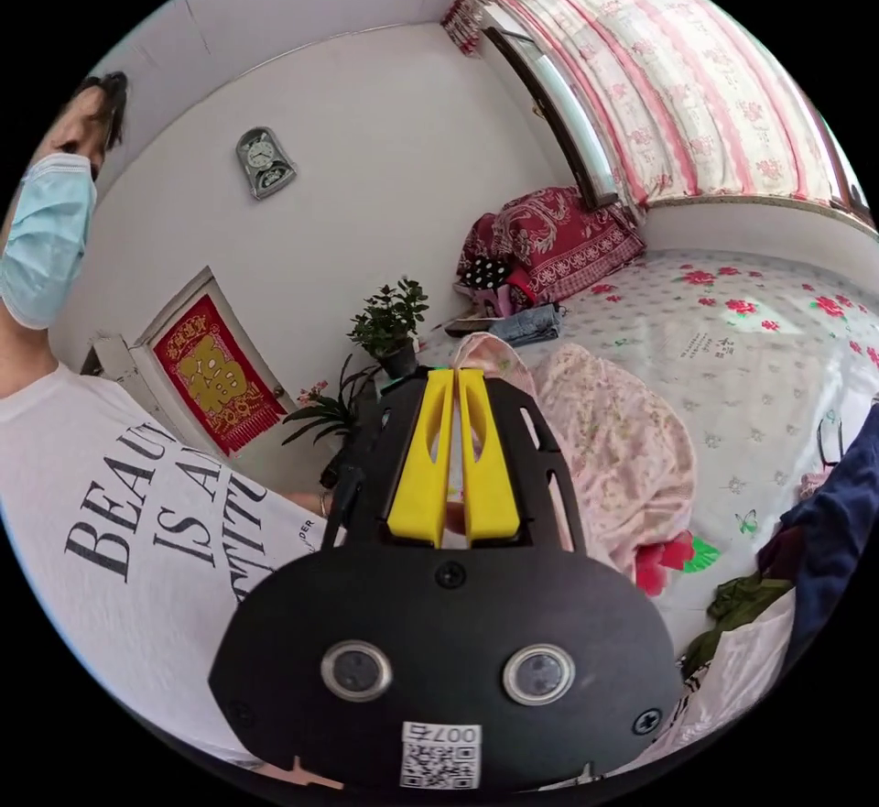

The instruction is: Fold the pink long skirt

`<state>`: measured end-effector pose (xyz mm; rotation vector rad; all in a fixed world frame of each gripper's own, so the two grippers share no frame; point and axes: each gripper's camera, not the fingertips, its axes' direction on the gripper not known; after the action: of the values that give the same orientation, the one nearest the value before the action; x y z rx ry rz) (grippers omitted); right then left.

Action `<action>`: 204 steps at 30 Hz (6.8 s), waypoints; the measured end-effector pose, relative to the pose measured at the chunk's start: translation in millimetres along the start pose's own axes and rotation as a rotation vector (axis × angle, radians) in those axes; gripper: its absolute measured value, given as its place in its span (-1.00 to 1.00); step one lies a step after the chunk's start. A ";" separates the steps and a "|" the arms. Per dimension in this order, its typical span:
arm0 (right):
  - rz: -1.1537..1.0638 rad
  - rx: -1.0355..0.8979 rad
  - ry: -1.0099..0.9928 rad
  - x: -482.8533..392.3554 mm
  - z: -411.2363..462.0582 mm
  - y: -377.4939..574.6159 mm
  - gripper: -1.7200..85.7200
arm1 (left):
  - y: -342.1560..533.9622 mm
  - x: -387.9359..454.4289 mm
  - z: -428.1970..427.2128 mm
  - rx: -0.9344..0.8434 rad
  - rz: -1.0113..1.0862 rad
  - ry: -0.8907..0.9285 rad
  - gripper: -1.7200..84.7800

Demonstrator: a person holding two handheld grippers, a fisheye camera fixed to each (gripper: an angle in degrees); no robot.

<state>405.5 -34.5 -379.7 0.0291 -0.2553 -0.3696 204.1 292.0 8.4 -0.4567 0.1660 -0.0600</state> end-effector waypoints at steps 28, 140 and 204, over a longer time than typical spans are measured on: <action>-0.082 -0.605 0.324 28.3 96.7 121.3 -0.86 | 119.1 -38.7 -155.3 0.319 -0.345 -0.254 -0.98; 0.160 -0.174 0.905 103.6 -1.3 -443.7 -0.97 | -328.4 -341.1 -279.7 0.477 -0.313 0.063 -0.98; 0.527 -0.238 0.878 -8.7 23.0 -61.9 -0.97 | -378.8 -172.8 256.3 -0.442 0.197 -0.151 -0.97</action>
<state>370.0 -88.7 -364.1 -0.1089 0.6442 0.1591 70.5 80.2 428.3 -0.8803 0.0734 0.2084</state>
